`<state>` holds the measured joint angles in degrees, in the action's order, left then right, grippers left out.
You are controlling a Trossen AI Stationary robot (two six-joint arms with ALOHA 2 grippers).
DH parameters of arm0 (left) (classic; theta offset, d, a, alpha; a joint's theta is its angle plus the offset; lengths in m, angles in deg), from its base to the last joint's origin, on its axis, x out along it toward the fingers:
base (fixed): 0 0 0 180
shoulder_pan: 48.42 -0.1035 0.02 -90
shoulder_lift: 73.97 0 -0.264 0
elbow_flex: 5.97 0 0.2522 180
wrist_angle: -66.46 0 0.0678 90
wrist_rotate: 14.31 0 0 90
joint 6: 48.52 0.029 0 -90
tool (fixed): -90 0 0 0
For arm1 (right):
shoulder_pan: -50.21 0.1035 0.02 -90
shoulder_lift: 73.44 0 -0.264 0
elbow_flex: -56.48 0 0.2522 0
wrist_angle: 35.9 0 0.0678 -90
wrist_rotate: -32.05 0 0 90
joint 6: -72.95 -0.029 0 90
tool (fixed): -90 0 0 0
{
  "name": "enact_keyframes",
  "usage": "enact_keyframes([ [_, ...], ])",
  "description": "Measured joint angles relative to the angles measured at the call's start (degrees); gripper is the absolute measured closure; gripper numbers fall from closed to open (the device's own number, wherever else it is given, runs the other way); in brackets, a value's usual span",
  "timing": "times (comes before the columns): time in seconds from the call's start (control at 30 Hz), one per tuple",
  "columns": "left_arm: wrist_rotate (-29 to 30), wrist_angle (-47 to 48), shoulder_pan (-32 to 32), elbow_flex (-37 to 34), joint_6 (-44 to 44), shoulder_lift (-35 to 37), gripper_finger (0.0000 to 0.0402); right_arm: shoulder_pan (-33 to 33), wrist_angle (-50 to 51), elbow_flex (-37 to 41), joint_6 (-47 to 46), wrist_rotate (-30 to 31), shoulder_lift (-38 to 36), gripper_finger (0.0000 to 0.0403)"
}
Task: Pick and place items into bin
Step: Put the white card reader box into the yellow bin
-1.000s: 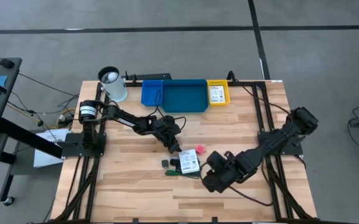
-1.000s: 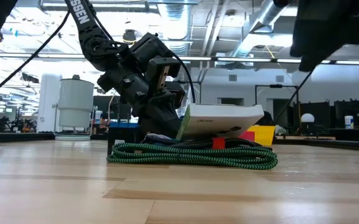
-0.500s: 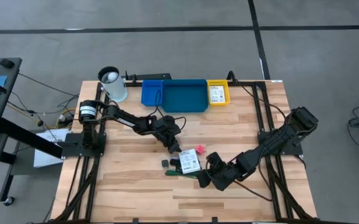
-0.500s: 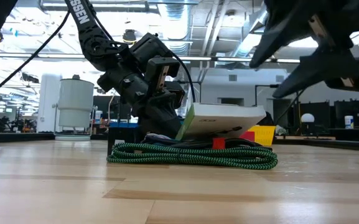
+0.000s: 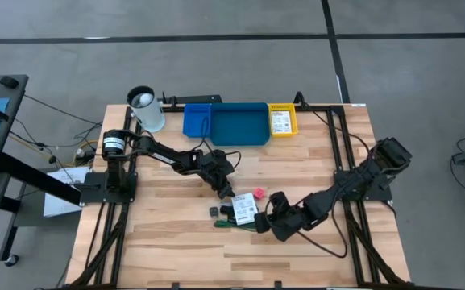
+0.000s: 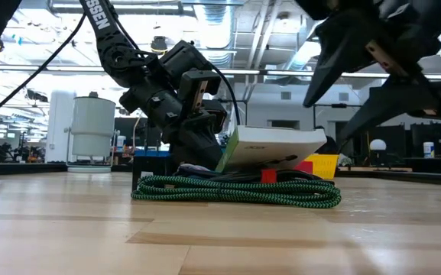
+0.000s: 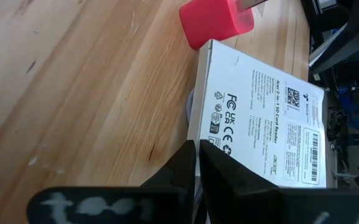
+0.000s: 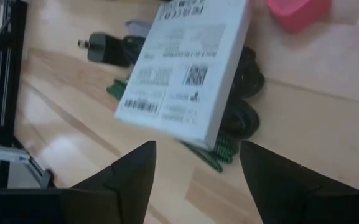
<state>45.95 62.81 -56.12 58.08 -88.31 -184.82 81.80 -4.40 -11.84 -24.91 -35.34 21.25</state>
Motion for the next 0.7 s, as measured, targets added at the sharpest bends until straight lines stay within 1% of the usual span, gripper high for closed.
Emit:
enact_keyframes([
  [0.17,0.02,0.0,0.0,0.0,0.0,0.0,0.0392,-1.56,-0.7,0.0,0.17,-0.41,0.12,0.0172],
  [0.37,0.04,-0.01,-0.01,0.0,0.02,0.0,0.0392,-2.4,-1.23,0.16,0.82,-2.98,0.2,0.0172],
  [0.5,0.04,-0.01,0.0,0.0,0.11,0.0,0.0392,-2.49,-5.42,2.64,0.5,-4.72,0.22,0.0172],
  [0.7,0.09,-0.01,0.0,0.02,0.17,0.0,0.0392,-3.19,-10.62,5.32,0.37,-4.76,0.22,0.0172],
])
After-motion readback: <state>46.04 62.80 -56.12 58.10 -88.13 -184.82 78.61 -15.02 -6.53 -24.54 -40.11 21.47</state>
